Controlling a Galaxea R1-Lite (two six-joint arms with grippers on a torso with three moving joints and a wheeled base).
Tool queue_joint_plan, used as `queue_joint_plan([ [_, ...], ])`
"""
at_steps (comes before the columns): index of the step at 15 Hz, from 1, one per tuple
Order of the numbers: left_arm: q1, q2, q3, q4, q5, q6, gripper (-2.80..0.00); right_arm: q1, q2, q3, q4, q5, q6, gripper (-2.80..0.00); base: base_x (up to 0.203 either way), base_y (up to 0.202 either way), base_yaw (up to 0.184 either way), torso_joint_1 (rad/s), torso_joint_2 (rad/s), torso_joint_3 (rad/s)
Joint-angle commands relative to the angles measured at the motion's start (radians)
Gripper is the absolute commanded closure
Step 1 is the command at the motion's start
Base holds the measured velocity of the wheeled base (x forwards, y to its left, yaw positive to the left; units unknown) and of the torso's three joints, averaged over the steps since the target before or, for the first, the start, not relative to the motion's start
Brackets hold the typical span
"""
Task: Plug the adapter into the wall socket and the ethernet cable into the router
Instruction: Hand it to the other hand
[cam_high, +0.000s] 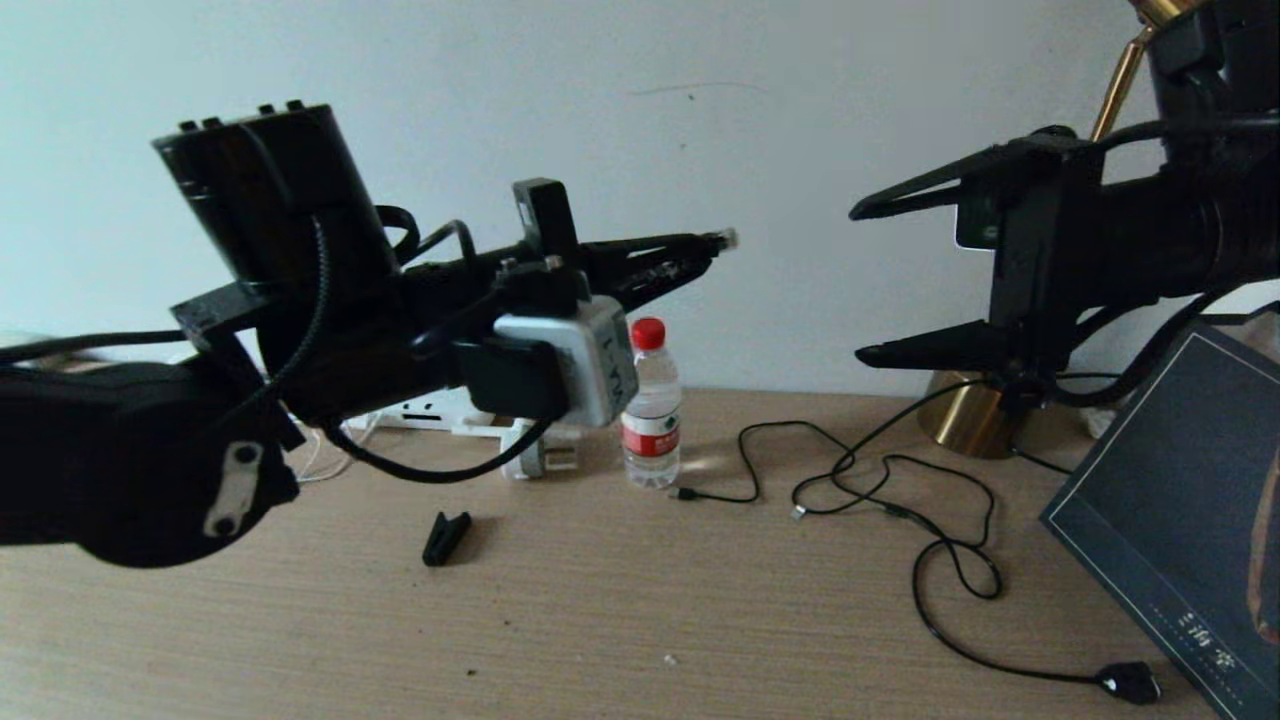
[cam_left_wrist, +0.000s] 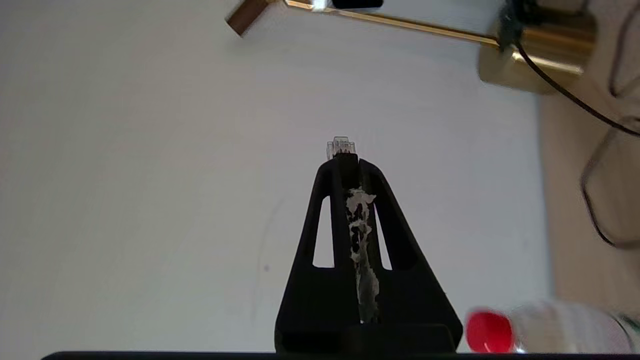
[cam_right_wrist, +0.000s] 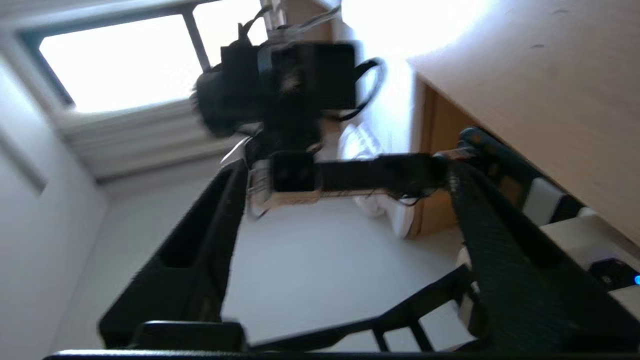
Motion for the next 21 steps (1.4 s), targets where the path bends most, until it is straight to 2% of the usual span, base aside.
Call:
queue_joint_plan([
  [1, -0.02, 0.037, -0.028, -0.036, -0.003, 0.006, 0.0, 0.021, 0.016, -0.044, -0.009, 0.021, 0.01, -2.8, 0.0, 0.0, 0.0, 0.0, 0.0, 0.0],
  [8, -0.03, -0.003, -0.012, -0.046, -0.021, 0.003, 0.0, 0.116, 0.104, -0.155, -0.013, 0.018, 0.036, -2.8, 0.0, 0.0, 0.0, 0.0, 0.0, 0.0],
  [21, -0.027, -0.076, 0.089, -0.047, -0.015, -0.004, 0.0, 0.186, 0.148, -0.201, -0.013, 0.012, 0.038, -2.8, 0.0, 0.0, 0.0, 0.0, 0.0, 0.0],
])
